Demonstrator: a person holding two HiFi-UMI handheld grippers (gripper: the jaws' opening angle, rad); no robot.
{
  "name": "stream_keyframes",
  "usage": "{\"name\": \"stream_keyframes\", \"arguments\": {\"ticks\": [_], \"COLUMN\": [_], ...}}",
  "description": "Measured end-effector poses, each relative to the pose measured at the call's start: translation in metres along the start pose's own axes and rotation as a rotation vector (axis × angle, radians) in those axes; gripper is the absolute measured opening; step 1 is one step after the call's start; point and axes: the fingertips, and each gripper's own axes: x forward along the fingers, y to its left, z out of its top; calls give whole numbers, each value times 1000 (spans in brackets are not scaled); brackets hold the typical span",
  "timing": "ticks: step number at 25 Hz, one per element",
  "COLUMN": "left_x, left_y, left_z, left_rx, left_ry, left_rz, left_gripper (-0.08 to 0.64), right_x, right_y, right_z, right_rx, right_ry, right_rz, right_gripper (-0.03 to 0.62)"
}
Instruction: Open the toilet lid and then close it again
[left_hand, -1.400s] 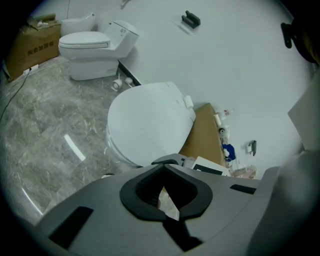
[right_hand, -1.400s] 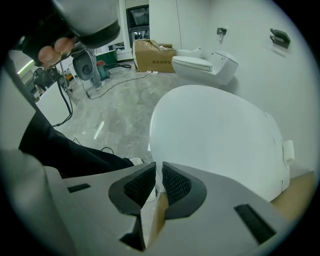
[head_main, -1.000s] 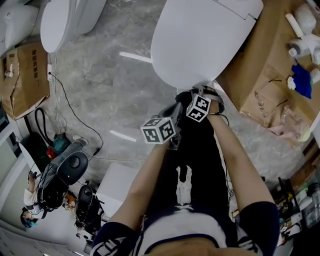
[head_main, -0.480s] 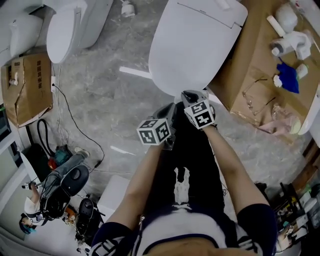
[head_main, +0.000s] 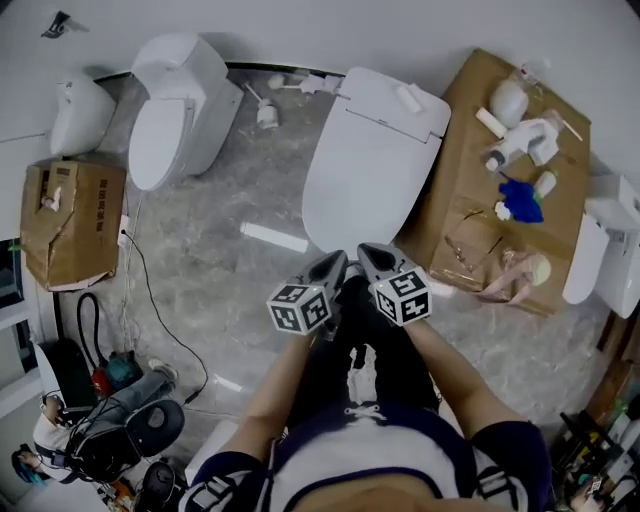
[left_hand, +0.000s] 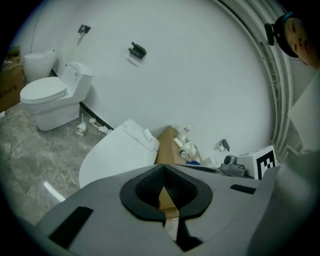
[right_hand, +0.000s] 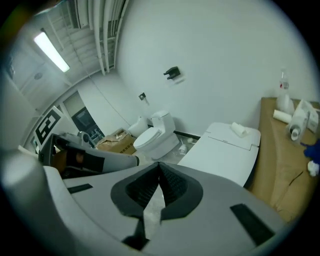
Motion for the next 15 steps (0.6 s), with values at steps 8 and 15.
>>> {"name": "stream_keyframes", "arguments": {"ticks": [8,15], "left_x": [-39,-50], "left_y": [-40,-55], "left_z": [54,62], "left_rx": [91,100], "left_ry": [-97,-117], "left_rz": [-56,-92], "left_gripper": [6,6], "right_x": [-46,-63], "right_y": [26,39], "right_z": [41,58], "right_rx": [-59,-82], "right_ry": [-54,-91], "right_rz": [-10,7], "right_gripper": [9,9]}}
